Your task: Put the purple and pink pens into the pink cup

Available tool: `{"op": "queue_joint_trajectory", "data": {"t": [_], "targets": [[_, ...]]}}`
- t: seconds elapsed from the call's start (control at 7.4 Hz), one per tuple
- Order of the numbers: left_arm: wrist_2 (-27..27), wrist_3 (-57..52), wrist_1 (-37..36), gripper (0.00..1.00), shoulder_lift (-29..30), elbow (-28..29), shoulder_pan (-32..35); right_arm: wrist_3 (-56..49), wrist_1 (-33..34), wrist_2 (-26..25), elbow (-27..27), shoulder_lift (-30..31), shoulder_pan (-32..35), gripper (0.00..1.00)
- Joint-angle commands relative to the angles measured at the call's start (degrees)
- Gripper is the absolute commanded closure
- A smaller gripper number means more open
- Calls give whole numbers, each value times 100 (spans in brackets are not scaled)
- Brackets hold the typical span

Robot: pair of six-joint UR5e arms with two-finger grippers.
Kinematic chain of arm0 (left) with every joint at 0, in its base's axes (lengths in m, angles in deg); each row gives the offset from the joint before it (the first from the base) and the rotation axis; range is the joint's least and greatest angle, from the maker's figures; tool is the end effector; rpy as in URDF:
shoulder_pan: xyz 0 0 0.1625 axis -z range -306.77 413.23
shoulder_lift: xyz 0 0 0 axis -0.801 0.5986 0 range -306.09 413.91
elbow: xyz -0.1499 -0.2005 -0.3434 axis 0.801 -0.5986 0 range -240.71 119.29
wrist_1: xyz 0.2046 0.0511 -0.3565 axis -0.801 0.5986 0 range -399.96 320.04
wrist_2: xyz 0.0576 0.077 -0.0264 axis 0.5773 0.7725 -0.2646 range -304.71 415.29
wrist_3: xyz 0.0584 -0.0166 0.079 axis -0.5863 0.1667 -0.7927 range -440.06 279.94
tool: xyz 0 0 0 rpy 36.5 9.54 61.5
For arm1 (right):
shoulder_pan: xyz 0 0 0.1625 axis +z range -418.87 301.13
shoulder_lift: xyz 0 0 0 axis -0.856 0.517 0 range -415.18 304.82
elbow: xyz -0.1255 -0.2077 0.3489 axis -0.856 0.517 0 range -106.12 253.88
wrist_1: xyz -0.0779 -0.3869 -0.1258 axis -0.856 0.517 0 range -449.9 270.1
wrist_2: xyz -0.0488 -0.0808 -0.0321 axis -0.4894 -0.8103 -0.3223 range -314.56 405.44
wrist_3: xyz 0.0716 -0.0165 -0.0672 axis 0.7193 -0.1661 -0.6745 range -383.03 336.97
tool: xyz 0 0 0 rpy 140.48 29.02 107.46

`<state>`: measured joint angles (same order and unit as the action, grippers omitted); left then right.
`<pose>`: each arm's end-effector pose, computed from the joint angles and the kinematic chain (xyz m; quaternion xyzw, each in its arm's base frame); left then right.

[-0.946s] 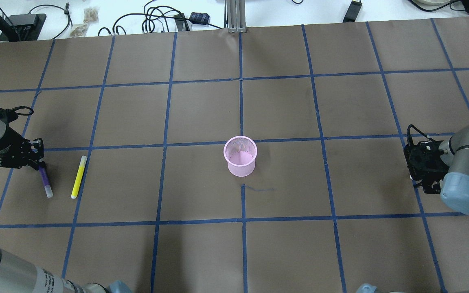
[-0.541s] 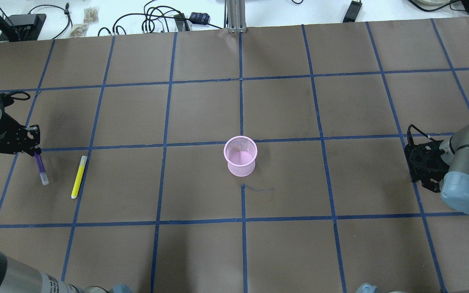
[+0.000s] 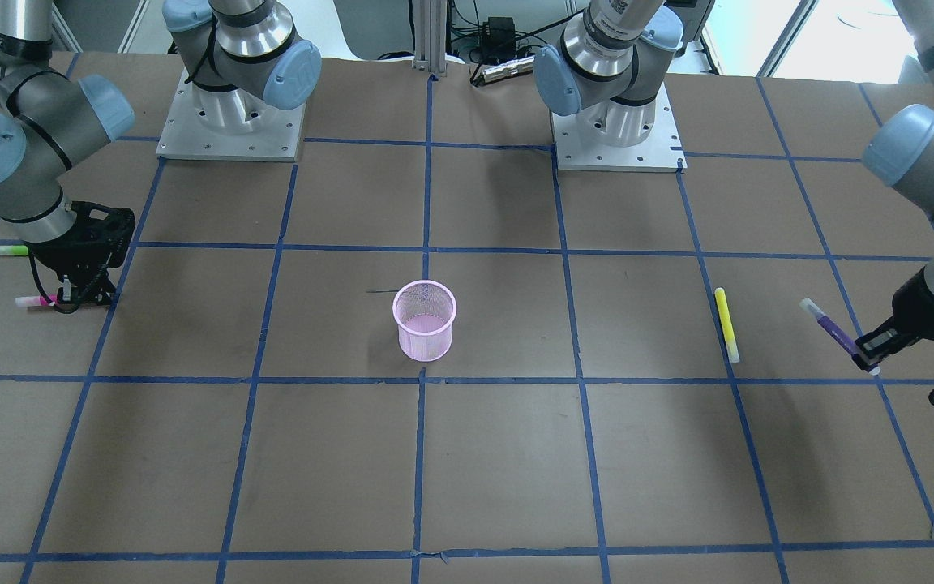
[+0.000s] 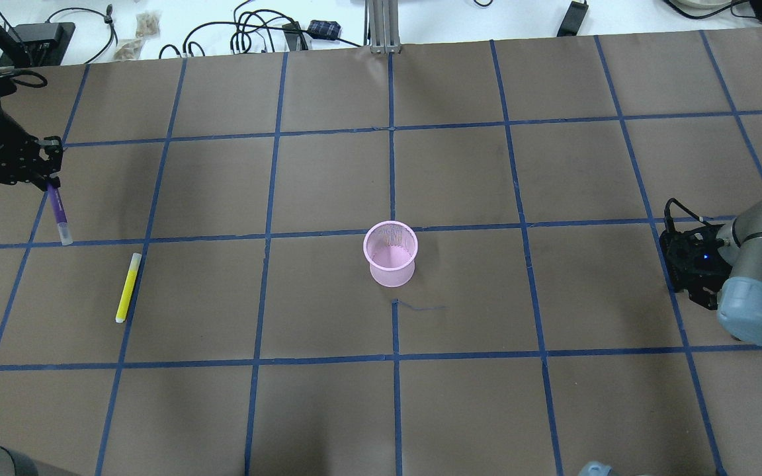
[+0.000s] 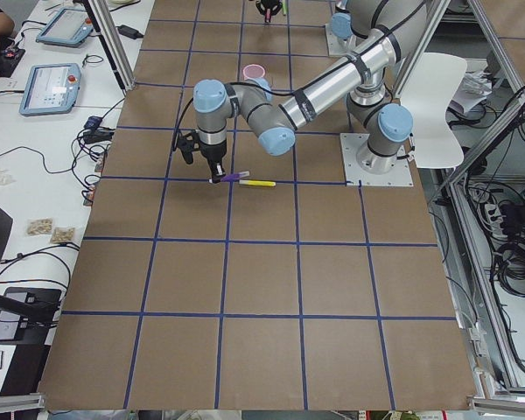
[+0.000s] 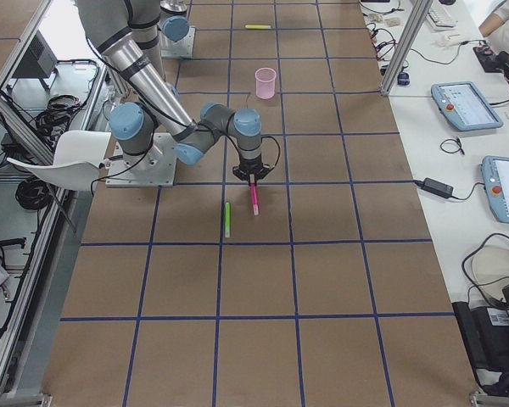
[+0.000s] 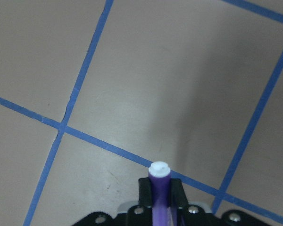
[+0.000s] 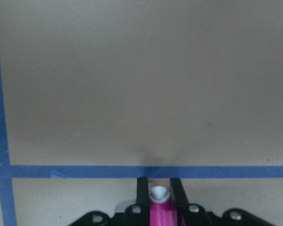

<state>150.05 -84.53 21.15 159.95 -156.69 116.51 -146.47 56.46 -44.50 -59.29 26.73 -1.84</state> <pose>0.1544 -0.5849 0.3372 -0.1949 0.9781 -0.0465 0.0560 -0.1131 -0.4193 0.1870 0.7093 -0.7035 0.0096 0.0434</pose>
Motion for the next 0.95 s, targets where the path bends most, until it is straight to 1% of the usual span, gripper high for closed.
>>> {"op": "queue_joint_trajectory", "data": {"t": [0.0,0.14,0.27,0.41,0.68,0.81], "targets": [[42,603,-29,100,-206,53,552,983,-80,544,377,53,332,100],[43,831,-38,100,-224,53,719,1955,-72,861,493,97,813,100],[43,868,-47,100,-242,53,756,3183,-81,925,720,123,1427,100],[43,869,-56,100,-242,53,765,4161,-229,978,1105,115,2112,100],[43,939,-38,100,-224,45,800,6567,-345,1154,1905,115,3518,100],[43,965,-38,100,-172,53,809,8441,-336,1442,2231,106,4117,100]]}}
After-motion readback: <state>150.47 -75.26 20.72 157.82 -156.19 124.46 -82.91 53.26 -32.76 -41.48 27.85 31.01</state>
